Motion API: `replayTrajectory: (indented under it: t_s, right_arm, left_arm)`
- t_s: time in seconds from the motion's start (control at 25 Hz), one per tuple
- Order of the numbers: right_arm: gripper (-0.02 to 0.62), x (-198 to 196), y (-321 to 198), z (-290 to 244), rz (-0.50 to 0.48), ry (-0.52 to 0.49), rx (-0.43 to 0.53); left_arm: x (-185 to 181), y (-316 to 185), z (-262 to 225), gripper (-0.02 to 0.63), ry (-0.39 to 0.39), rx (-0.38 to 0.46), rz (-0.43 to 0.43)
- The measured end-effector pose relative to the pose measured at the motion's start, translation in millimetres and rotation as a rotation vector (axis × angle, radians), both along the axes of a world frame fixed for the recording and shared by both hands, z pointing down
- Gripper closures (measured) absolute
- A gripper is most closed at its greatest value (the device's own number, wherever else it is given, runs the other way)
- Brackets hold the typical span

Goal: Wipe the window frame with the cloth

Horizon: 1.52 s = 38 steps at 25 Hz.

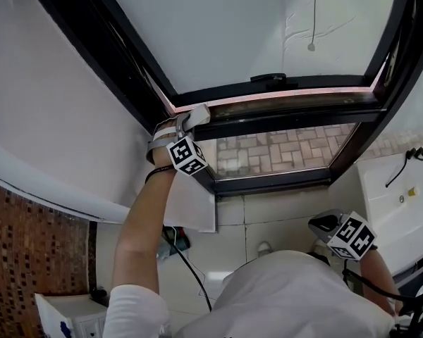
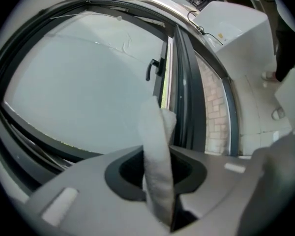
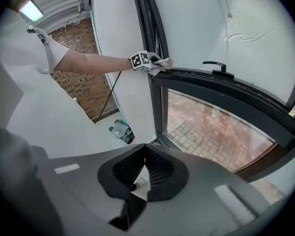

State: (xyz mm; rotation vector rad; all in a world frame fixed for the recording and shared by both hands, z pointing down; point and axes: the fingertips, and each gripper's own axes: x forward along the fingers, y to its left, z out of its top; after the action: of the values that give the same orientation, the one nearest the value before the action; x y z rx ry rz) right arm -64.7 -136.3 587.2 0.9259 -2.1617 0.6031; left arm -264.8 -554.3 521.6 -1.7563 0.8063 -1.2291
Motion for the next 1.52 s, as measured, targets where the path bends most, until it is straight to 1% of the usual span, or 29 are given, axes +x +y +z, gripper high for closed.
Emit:
replayTrajectory:
  t_s: [0.12,0.32,0.56,0.76,0.84,0.92,1.0,1.08,1.28,1.4,1.52]
  right_arm:
    - [0.591,3.6,-0.4,-1.0,0.011,0.005,-0.001]
    - [0.591,7.5,-1.2,-0.1,0.015,0.008,-0.002]
    - [0.591,13.9,1.8,2.0,0.018,-0.001,-0.005]
    - [0.591,23.6,1.1,5.5,0.011,-0.021,-0.001]
    - [0.591,29.4,1.4,5.8,0.009,-0.030,0.003]
    - [0.591,37.1,1.3,6.3,0.009,-0.038,0.006]
    - [0.591,44.3,0.2,9.0,0.004,-0.043,0.006]
    - [0.591,52.9,-2.2,12.6,0.001,-0.045,0.008]
    - [0.591,90.3,-1.0,10.6,0.031,-0.049,0.023]
    - [0.591,114.8,2.5,7.9,0.049,-0.056,0.033]
    - [0.591,143.2,7.8,6.2,0.069,-0.058,0.034]
  left_arm:
    - [3.9,-3.4,9.4,0.500,0.002,-0.042,-0.002]
    - [5.7,3.5,23.5,0.502,0.057,-0.143,-0.002]
    - [1.1,23.8,32.8,0.503,0.102,-0.224,0.026]
    - [2.7,44.4,36.4,0.503,0.089,-0.274,0.027]
    - [10.7,59.8,36.6,0.503,0.078,-0.300,0.042]
    - [24.6,78.1,37.4,0.503,0.056,-0.307,0.068]
    - [42.9,94.8,34.5,0.503,0.046,-0.297,0.091]
    - [69.6,108.3,26.7,0.503,0.052,-0.283,0.120]
    - [172.8,140.4,-4.3,0.503,0.089,-0.255,0.232]
    - [233.1,156.9,-20.6,0.503,0.118,-0.247,0.281]
    - [293.3,170.6,-34.9,0.502,0.126,-0.224,0.331]
